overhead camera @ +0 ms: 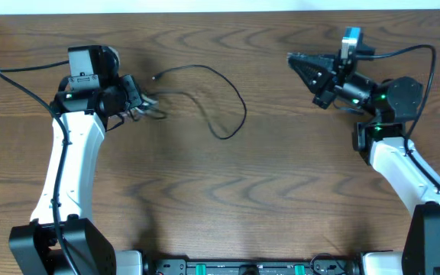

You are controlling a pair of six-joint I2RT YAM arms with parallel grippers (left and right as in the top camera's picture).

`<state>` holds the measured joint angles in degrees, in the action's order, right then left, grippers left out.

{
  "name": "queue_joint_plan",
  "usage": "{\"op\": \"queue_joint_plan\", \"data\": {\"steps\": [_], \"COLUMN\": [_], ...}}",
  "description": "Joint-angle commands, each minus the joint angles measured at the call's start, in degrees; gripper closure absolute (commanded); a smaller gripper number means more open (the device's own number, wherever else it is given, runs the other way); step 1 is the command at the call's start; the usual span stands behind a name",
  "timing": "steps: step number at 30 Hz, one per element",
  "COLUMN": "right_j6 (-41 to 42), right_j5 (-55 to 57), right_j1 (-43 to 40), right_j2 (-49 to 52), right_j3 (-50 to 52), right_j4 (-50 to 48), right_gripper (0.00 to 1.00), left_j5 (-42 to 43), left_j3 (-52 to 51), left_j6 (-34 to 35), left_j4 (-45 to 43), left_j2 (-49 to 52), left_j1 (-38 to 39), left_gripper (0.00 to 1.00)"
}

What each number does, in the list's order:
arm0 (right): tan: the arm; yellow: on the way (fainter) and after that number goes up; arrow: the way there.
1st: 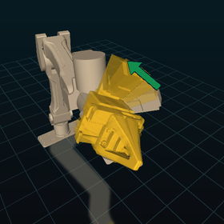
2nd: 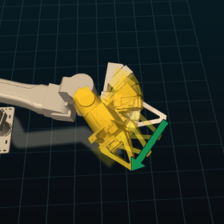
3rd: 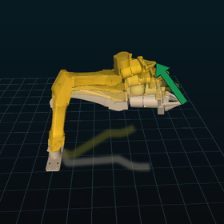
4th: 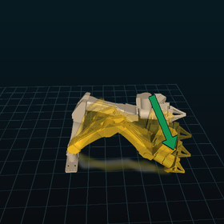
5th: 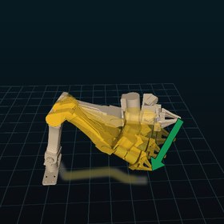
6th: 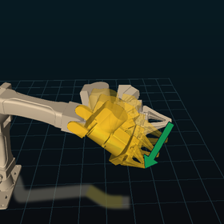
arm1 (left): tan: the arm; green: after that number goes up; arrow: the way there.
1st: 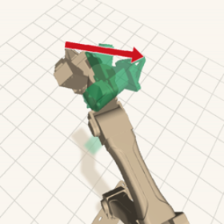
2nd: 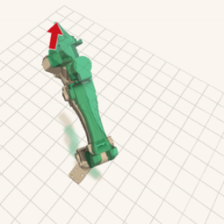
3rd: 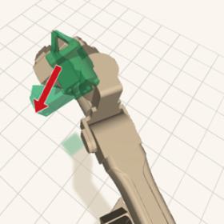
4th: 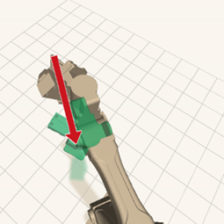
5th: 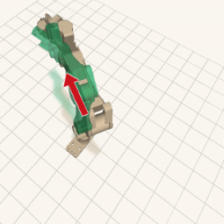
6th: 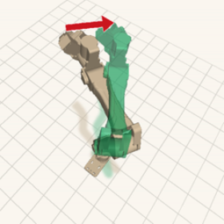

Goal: Untangle cables

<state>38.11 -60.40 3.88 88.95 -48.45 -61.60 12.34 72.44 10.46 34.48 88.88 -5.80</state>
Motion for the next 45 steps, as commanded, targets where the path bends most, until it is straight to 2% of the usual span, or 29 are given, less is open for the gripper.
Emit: {"op": "queue_joint_plan", "data": {"steps": [1,6,7,8,10,12,17,23,29,30,32,43,45], "right_j6": [2.12,0.28,-1.11,-2.58,-6.51,-8.68,-16.68,-31.39,-40.87,-41.44,-41.46,-42.07,-42.07], "right_j5": [-5.70,-5.99,-5.99,-5.97,-5.73,-5.29,0.94,-0.59,1.25,7.98,13.03,13.79,14.10], "right_j1": [-0.04,0.61,1.11,1.57,3.04,4.74,11.08,19.15,22.84,23.65,23.98,24.04,24.02], "right_j2": [-0.66,-0.66,-0.66,-0.66,-0.66,-0.66,-0.66,-0.66,-0.63,-0.63,-0.63,0.22,0.63], "right_j3": [-0.61,-0.61,-0.61,-0.61,-0.61,-0.61,-0.61,-0.61,-0.59,-0.57,-0.57,-0.57,-0.57], "right_j4": [1.95,10.49,12.50,14.19,18.08,20.22,27.89,34.51,41.77,45.75,48.65,49.86,50.42], "right_gripper": [0.98,0.54,0.39,0.29,0.12,0.01,0.01,0.01,0.01,0.01,0.01,0.02,0.11], "left_j5": [10.10,18.80,20.17,21.81,25.73,26.86,27.15,27.06,27.15,27.19,27.61,27.76,27.76], "left_j3": [0.09,0.09,0.09,0.09,0.09,0.09,0.09,0.09,0.09,0.09,0.09,0.09,0.09], "left_j6": [-2.38,-3.34,-3.98,-5.05,-7.69,-9.86,-10.69,-10.67,-8.83,-7.45,-5.84,-5.18,-4.85], "left_j4": [-1.18,-2.36,-2.45,-2.60,-2.89,-3.08,-4.50,-6.62,-6.69,-6.71,-6.78,-11.93,-13.22], "left_j2": [0.17,0.17,0.17,0.17,0.17,0.17,0.17,0.17,0.17,0.17,0.17,0.17,0.17], "left_j1": [0.11,0.15,0.15,0.15,0.44,1.25,5.01,9.07,9.75,10.29,11.15,19.65,20.52], "left_gripper": [0.93,0.92,0.92,0.93,0.92,0.93,0.93,0.93,0.93,0.93,0.93,0.93,0.93]}}
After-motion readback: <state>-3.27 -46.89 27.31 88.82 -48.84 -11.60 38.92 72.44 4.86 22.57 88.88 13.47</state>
